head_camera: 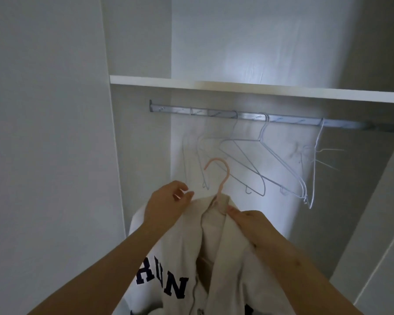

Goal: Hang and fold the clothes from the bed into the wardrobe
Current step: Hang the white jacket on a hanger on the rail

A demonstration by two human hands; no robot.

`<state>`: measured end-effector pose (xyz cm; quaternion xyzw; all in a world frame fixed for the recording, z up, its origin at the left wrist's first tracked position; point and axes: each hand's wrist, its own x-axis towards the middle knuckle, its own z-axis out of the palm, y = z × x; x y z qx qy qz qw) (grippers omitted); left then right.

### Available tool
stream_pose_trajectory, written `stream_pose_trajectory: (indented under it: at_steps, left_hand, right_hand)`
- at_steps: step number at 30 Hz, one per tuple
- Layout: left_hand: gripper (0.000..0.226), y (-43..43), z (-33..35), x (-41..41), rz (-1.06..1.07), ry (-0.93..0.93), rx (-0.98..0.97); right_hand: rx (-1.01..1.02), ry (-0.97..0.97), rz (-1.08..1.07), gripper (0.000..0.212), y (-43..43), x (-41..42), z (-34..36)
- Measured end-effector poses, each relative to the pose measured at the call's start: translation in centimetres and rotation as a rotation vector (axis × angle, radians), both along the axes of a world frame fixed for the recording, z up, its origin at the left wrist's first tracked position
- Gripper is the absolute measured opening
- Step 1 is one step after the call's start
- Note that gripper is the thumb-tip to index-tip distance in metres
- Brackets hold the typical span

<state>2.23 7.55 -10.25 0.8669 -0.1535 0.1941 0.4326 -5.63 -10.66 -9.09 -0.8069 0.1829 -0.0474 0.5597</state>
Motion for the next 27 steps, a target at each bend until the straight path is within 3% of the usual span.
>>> stream_pose_trajectory:
  at_steps: [5, 9, 13, 20, 27]
  left_hand:
    - [0.030, 1.6, 0.6, 1.2, 0.148, 0.073, -0.209]
    - [0.038, 3.2, 1.2, 3.2, 0.113, 0.213, -0.300]
    - [0.036, 4.5, 2.2, 6.6, 0.115, 0.239, -0.311]
    - [0.018, 6.3, 5.1, 15.7, 0.100, 0.261, -0.394]
    - [0.021, 6.7, 7.0, 23.7, 0.083, 0.332, -0.463]
  right_hand:
    - [0.274, 0.088, 0.059, 0.026, 2.6, 2.5, 1.2]
    - [0.390, 0.140, 0.059, 0.024, 4.9, 5.6, 1.7]
    - [0.469, 0.121, 0.073, 0.007, 7.5, 9.5, 2.3]
    - [0.528, -0.001, 0.046, 0.018, 11.1, 19.1, 5.0]
    - [0.594, -0.105, 0.048, 0.015, 12.1, 28.4, 8.4]
